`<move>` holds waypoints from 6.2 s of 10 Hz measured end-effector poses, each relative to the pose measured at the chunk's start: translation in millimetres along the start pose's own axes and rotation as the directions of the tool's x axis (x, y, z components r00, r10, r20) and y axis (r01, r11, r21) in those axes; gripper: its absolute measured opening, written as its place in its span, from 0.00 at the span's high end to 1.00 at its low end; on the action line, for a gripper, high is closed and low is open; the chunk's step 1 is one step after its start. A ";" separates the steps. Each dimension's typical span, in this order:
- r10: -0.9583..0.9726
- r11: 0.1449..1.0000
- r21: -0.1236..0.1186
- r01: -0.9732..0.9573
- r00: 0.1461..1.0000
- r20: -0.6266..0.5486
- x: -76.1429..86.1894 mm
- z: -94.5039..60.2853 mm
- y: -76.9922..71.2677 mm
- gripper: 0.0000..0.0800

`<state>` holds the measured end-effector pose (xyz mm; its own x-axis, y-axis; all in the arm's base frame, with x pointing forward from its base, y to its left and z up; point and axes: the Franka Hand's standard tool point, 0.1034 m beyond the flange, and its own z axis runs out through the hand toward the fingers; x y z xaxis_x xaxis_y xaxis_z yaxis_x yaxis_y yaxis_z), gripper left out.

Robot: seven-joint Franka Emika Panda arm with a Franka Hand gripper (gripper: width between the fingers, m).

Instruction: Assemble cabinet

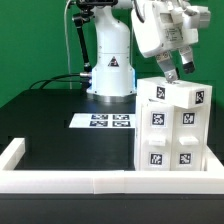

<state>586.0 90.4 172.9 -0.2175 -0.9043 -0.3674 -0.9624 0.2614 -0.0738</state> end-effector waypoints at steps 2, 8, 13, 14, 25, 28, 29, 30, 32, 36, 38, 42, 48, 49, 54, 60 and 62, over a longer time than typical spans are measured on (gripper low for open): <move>-0.290 0.956 -0.035 0.291 0.957 0.029 -0.6 -2.0 -2.7 0.00; -0.800 0.595 -0.033 0.803 0.595 0.070 -1.8 -4.7 -6.3 0.00; -0.988 -0.029 -0.062 0.998 -0.019 0.152 -5.7 -4.1 -5.7 0.00; -0.984 -0.097 -0.051 0.994 -0.088 0.155 -5.2 -4.7 -6.4 0.00; -0.423 -0.896 0.057 0.441 -0.885 0.195 2.1 -5.3 -12.0 0.00; -0.202 -0.969 0.102 0.224 -0.962 0.184 8.1 3.1 -10.6 0.00; -0.145 -0.979 0.113 0.168 -0.972 0.185 9.9 7.1 -9.9 0.00; -0.134 -0.980 0.121 0.158 -0.973 0.187 11.7 11.3 -8.4 0.00; -0.147 -0.981 0.101 0.167 -0.971 0.186 13.5 17.7 -6.2 0.00; -0.161 -0.979 0.095 0.181 -0.969 0.188 16.7 19.5 -5.0 0.26; -0.200 -0.972 0.087 0.220 -0.961 0.192 17.1 19.4 -5.2 0.30; -0.582 -0.805 -0.001 0.594 -0.789 0.198 22.4 16.8 -9.6 0.30; -0.872 -0.480 -0.090 0.873 -0.463 0.158 21.6 16.4 -13.5 0.30; -0.910 -0.405 -0.105 0.908 -0.389 0.146 22.3 16.0 -14.7 0.30; -0.999 0.045 -0.172 0.984 0.047 0.012 22.9 14.3 -16.5 0.30; -0.910 0.413 -0.142 0.900 0.402 -0.101 27.8 12.0 -24.3 0.30; -0.858 0.513 -0.134 0.848 0.502 -0.113 29.7 11.7 -23.8 0.30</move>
Offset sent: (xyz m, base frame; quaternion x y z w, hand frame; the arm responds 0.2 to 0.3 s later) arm 0.0103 0.0050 0.0013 -0.0362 -0.0262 -0.2188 0.9747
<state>604.4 61.3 152.9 0.6980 -0.7160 -0.0160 -0.7002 -0.6775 -0.2252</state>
